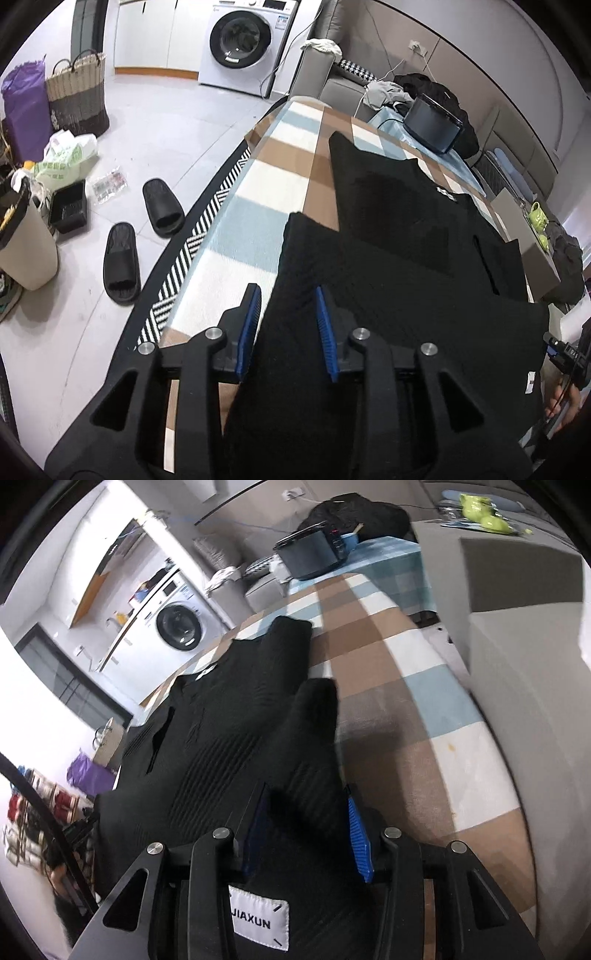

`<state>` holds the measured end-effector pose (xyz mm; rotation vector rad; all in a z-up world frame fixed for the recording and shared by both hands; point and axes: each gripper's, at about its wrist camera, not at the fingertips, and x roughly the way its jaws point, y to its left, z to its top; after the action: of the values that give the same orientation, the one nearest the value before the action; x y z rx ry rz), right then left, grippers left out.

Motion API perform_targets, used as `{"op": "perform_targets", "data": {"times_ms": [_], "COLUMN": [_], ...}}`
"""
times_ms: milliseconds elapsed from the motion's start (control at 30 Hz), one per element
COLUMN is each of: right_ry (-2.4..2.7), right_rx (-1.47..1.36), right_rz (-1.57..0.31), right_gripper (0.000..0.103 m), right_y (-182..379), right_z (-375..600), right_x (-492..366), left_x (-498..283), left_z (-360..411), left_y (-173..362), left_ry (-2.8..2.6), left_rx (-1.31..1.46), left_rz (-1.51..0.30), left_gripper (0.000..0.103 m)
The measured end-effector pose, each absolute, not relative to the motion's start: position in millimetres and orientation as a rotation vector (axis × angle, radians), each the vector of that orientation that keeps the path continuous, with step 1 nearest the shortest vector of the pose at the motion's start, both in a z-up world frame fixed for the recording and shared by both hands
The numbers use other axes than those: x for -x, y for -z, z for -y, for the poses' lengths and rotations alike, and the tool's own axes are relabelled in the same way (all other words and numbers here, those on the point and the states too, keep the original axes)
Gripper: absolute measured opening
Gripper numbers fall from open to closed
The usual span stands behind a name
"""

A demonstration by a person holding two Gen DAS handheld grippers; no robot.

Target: Fold small clothes

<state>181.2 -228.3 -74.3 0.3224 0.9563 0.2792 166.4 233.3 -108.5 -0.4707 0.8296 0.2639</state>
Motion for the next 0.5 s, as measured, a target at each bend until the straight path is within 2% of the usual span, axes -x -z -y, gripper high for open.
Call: {"op": "perform_targets", "data": {"times_ms": [67, 133, 300, 500], "right_ry": [-0.285, -0.299, -0.342, -0.259], "right_rx": [-0.286, -0.261, -0.25, -0.3], "right_rz": [-0.925, -0.882, -0.75, -0.711], "right_gripper": [0.02, 0.011, 0.008, 0.007], "right_y": [67.3, 57.5, 28.1, 24.7], "right_z": [222.0, 219.6, 216.7, 218.2], "right_x": [-179.0, -175.8, -167.2, -191.4], "left_x": [-160.4, -154.2, -143.3, -163.9], "left_z": [-231.3, -231.3, -234.8, -242.4], "left_y": [106.9, 100.2, 78.8, 64.7], "left_ry": [-0.254, -0.226, -0.217, -0.215], "left_rx": [0.486, 0.504, 0.505, 0.511], "left_rz": [-0.803, -0.766, -0.679, -0.648], "left_gripper": [0.011, 0.005, 0.003, 0.003]}}
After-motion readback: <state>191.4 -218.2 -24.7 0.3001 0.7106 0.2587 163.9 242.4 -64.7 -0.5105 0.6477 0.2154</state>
